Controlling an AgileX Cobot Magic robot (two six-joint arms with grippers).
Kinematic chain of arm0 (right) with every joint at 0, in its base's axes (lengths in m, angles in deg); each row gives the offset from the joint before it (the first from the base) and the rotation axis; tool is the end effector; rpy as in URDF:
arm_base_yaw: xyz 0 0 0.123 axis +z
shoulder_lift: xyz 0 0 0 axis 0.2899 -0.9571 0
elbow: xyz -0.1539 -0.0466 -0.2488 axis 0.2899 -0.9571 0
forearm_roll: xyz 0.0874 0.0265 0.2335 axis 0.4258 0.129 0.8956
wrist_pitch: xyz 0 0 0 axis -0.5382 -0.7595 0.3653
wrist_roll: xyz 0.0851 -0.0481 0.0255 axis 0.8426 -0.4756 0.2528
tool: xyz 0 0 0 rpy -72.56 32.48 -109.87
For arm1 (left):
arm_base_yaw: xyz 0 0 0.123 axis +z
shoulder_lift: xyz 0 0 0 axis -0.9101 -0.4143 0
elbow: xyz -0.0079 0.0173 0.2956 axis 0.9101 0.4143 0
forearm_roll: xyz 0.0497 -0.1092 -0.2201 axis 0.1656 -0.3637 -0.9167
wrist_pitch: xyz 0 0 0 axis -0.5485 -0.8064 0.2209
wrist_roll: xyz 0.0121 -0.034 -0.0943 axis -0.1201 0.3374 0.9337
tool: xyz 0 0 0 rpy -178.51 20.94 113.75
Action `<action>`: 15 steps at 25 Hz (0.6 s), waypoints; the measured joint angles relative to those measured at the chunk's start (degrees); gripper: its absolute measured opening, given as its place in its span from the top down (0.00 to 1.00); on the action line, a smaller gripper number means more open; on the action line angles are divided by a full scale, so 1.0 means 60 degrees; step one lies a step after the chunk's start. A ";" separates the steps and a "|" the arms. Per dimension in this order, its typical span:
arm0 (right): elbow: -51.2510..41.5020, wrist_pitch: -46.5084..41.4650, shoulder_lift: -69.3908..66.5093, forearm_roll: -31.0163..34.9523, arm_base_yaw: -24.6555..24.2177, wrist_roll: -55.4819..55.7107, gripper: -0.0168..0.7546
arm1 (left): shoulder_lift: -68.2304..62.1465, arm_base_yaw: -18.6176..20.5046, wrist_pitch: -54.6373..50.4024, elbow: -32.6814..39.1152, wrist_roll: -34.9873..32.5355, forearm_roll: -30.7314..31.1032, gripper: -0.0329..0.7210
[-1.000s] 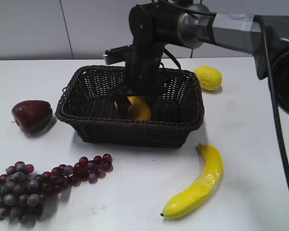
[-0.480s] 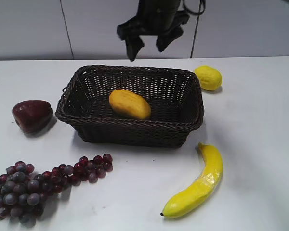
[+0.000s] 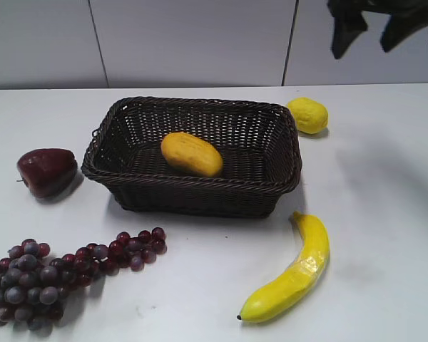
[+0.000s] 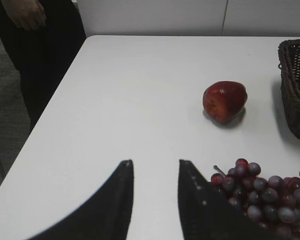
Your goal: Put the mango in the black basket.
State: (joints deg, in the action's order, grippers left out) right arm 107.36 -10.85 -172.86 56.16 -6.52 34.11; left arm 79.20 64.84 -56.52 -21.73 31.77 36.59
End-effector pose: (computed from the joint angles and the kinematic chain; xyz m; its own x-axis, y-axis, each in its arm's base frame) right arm 0.4046 0.0754 0.3080 -0.9323 -0.1638 -0.3225 -0.1787 0.9838 0.0168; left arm -0.0093 0.0047 0.2763 -0.4261 0.0740 -0.9016 0.0000 0.9966 0.0818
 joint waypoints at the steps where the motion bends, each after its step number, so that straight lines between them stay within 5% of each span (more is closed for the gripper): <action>1: -0.0622 0.0000 0.0345 0.0000 -0.0142 0.0000 0.16 | 0.0000 0.0000 0.0000 0.0000 0.0000 0.0000 0.64; 9: -0.5864 0.1169 0.3857 0.0024 -0.0519 0.0000 0.17 | 0.0000 0.0000 0.0000 0.0000 0.0000 0.0000 0.64; 15: -0.8237 0.1355 0.6670 0.0048 -0.0519 0.0000 0.19 | 0.0000 0.0000 0.0000 0.0000 0.0000 0.0000 0.64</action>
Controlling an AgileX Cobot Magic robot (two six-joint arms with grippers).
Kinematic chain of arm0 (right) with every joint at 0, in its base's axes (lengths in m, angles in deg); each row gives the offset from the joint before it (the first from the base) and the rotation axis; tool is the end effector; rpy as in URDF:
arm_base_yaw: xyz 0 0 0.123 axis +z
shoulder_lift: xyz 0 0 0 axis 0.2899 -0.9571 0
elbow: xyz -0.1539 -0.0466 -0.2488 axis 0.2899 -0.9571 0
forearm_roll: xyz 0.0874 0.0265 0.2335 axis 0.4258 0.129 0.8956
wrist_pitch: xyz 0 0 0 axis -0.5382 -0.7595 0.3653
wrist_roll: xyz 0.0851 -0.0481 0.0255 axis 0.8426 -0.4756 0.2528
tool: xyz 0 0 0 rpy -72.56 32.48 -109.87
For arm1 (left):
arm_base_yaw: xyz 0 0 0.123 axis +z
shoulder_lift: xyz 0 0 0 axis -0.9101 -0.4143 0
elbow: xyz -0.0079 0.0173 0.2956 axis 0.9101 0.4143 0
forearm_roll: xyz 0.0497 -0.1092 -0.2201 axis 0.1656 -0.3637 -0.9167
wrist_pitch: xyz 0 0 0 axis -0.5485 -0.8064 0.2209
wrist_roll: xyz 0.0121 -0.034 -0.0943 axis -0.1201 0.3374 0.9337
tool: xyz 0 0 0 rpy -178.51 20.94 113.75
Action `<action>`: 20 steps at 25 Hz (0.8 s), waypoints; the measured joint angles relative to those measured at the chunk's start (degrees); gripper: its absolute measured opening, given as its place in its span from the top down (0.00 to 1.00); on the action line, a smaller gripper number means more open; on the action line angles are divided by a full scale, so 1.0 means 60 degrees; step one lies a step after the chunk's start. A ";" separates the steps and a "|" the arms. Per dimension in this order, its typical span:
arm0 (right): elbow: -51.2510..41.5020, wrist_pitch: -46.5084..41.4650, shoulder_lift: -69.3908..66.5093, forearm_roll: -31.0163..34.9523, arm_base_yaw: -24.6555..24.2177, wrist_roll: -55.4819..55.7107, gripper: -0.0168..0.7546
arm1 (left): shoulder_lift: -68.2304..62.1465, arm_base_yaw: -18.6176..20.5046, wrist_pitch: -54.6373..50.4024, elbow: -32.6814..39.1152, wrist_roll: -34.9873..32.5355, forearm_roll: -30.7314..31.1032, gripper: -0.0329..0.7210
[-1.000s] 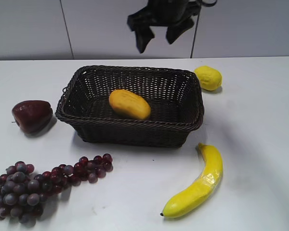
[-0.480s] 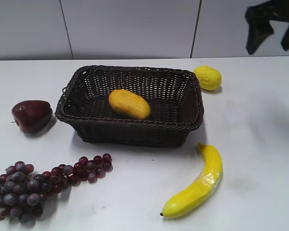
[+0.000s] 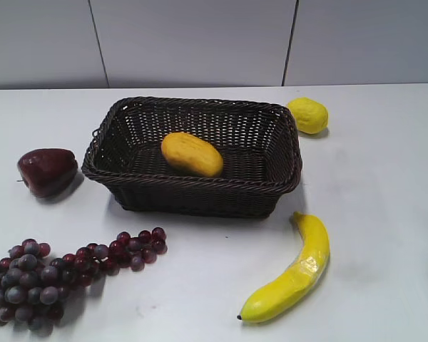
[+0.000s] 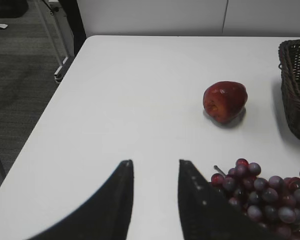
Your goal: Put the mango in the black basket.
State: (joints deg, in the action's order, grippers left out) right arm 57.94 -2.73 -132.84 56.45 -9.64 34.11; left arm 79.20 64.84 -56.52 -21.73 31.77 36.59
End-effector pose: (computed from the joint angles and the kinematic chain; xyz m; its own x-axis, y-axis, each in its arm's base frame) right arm 0.2046 0.0279 0.2864 -0.9473 -0.1091 -0.3012 -0.1211 0.9924 0.0215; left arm -0.0093 0.0047 0.2763 -0.4261 0.0740 -0.9016 0.0000 0.9966 0.0818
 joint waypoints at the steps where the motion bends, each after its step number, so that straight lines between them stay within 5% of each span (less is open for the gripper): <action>1: -0.0332 0.0036 0.0462 0.0000 0.0000 0.0000 0.20 | 0.0000 0.0000 0.0000 0.0000 0.0000 0.0000 0.64; 13: -0.3357 0.0050 0.5604 -0.0018 0.0000 0.0000 0.21 | 0.0000 0.0000 0.0000 0.0000 0.0000 0.0000 0.64; 20: -0.3834 0.0108 0.7944 -0.0018 0.0000 0.0000 0.21 | 0.0000 0.0000 0.0000 0.0000 0.0000 0.0000 0.64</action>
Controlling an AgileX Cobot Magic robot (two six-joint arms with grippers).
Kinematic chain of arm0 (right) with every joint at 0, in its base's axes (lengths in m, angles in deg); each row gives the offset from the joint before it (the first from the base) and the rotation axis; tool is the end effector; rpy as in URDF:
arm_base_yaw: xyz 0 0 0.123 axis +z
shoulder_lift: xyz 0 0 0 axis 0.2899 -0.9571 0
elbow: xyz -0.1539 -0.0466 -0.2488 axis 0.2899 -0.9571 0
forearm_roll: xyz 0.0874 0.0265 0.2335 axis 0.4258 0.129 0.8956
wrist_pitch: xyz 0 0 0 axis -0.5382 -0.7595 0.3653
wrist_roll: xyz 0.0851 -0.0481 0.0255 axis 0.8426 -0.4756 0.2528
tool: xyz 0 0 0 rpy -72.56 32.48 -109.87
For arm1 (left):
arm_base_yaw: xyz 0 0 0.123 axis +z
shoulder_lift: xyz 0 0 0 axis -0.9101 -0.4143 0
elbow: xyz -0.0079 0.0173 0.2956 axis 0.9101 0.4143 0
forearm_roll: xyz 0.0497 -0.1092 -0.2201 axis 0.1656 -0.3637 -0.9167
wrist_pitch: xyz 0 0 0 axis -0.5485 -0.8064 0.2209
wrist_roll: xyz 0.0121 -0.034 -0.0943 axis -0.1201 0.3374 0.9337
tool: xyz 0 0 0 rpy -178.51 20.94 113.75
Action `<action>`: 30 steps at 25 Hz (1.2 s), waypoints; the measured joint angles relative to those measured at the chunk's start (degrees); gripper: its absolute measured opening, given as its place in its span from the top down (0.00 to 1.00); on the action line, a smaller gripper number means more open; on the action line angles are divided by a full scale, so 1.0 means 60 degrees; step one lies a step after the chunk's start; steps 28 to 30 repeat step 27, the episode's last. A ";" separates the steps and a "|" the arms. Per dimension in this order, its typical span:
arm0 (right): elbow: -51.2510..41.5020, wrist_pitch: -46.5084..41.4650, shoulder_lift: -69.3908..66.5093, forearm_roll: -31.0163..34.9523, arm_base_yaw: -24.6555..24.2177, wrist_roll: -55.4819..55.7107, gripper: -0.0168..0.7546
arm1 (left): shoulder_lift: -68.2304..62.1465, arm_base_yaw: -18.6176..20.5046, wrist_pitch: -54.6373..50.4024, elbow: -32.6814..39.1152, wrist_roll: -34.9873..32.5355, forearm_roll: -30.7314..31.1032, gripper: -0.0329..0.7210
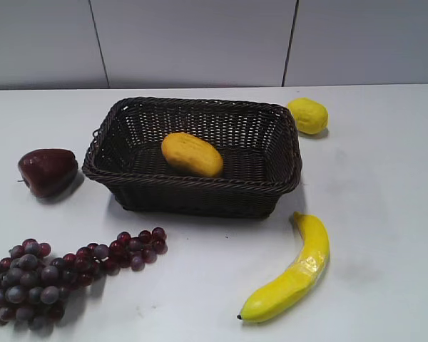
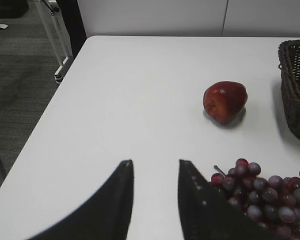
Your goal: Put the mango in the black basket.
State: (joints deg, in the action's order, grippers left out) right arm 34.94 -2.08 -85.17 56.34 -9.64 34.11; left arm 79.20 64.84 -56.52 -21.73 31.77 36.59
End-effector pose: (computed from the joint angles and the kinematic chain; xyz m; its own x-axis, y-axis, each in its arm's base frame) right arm 0.0445 0.0074 0.2674 -0.7285 -0.0822 -0.6801 -0.1300 0.9913 0.0195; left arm -0.0093 0.0047 0.2763 -0.4261 0.0740 -0.9016 0.0000 0.9966 0.0818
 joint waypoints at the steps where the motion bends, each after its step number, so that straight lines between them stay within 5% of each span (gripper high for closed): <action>1: 0.0000 0.0009 0.0268 0.0000 0.0000 0.0000 0.21 | 0.0000 0.0000 0.0000 0.0000 0.0000 0.0000 0.64; 16: 0.0000 -0.0001 0.3334 0.0000 0.0000 0.0000 0.21 | 0.0000 0.0000 0.0000 0.0000 0.0000 0.0000 0.64; 30: 0.0000 -0.0001 0.3485 -0.0010 0.0000 0.0000 0.22 | 0.0000 0.0000 0.0000 0.0000 0.0000 0.0000 0.64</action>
